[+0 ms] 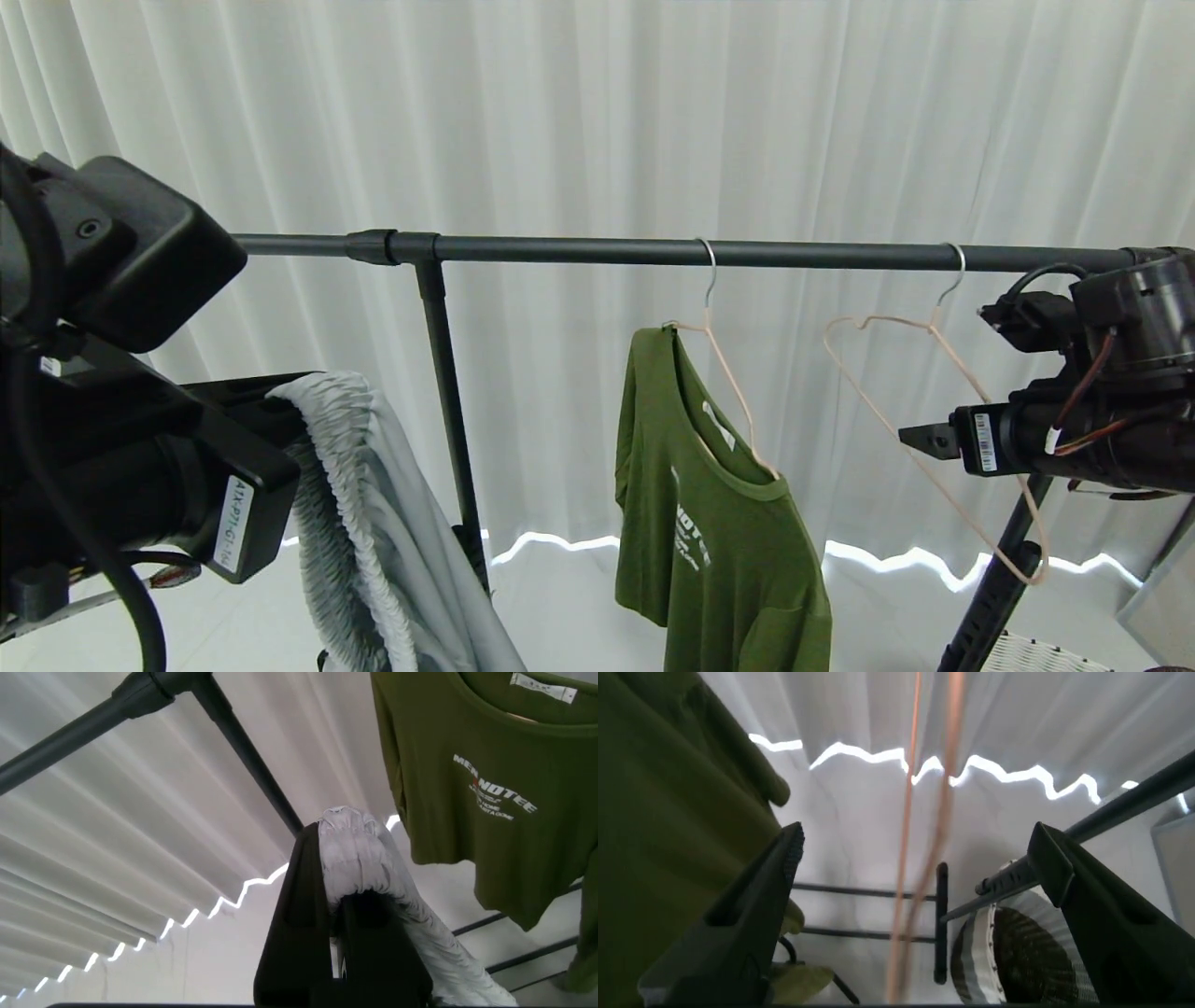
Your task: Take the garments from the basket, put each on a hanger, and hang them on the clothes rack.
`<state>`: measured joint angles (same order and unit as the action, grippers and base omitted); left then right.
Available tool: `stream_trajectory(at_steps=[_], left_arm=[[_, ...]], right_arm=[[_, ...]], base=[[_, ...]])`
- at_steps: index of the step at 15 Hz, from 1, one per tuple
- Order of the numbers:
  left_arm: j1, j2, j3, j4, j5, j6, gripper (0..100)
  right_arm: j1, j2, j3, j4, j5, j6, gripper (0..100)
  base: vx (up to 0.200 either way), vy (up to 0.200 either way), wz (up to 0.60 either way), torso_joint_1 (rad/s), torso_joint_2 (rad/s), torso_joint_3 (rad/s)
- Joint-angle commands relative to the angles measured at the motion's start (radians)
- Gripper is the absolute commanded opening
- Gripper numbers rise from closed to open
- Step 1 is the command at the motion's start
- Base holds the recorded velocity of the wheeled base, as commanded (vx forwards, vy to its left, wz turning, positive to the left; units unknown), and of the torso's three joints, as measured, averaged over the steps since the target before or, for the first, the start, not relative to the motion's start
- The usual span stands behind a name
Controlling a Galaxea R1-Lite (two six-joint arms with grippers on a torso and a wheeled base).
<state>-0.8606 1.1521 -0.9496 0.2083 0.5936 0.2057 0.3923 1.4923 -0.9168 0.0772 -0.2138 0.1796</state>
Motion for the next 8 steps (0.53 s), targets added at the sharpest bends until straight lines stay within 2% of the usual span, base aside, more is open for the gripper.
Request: stream_trajectory(at_steps=[1, 4, 8], left_arm=[[0.0, 0.001, 0.0, 0.0, 0.0, 0.0, 0], [0.0, 0.0, -0.003, 0.0, 0.0, 0.0, 0], [-0.001, 0.004, -0.003, -0.017, -0.002, 0.0, 0]], right_arm=[[-0.027, 0.032, -0.013, 0.004, 0.017, -0.028, 100], [-0.098, 0.066, -0.04, 0.006, 0.093, -0.083, 100], [-0.07, 0.028, -0.062, 0.084, 0.175, -0.088, 100]], base=[[0.0, 0.0, 0.0, 0.0, 0.0, 0.0], [0.0, 0.0, 0.0, 0.0, 0.0, 0.0], [0.0, 0.0, 0.0, 0.0, 0.0, 0.0]])
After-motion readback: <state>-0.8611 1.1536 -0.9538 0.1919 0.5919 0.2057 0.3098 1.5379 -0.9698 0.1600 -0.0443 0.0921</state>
